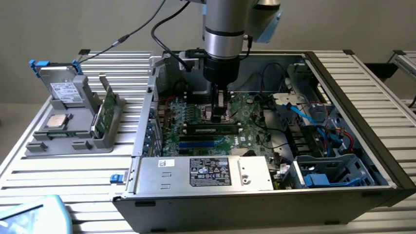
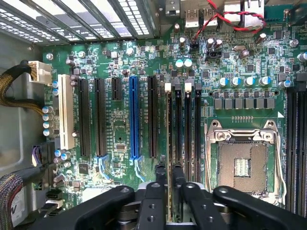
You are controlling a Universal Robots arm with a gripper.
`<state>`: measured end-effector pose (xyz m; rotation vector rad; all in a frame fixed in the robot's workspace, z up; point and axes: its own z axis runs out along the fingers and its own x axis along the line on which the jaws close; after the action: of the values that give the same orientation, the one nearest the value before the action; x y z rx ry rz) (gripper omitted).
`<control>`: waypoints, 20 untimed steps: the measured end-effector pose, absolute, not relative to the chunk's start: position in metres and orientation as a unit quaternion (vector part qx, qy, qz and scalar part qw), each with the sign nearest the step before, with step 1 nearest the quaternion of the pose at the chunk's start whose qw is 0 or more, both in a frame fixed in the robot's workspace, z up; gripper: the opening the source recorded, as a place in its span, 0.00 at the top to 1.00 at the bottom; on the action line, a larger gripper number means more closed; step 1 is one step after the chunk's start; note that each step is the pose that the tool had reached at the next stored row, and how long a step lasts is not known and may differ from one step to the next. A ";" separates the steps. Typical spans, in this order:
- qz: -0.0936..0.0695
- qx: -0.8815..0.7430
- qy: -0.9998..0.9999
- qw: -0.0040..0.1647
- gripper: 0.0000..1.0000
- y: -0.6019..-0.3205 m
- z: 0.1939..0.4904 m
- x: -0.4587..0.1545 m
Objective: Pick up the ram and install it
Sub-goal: 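Insert the ram into the slot, then press down the ram until it locks into place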
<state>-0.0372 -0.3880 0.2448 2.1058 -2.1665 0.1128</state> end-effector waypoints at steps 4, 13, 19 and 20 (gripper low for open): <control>0.037 0.695 -0.715 0.059 0.89 -0.388 0.245 -0.037; 0.037 0.695 -0.715 0.059 0.89 -0.388 0.245 -0.036; 0.037 0.695 -0.715 0.059 0.89 -0.388 0.245 -0.012; 0.037 0.695 -0.715 0.059 0.89 -0.388 0.245 -0.008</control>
<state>-0.0077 -0.3880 0.2448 2.1059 -2.1665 0.1127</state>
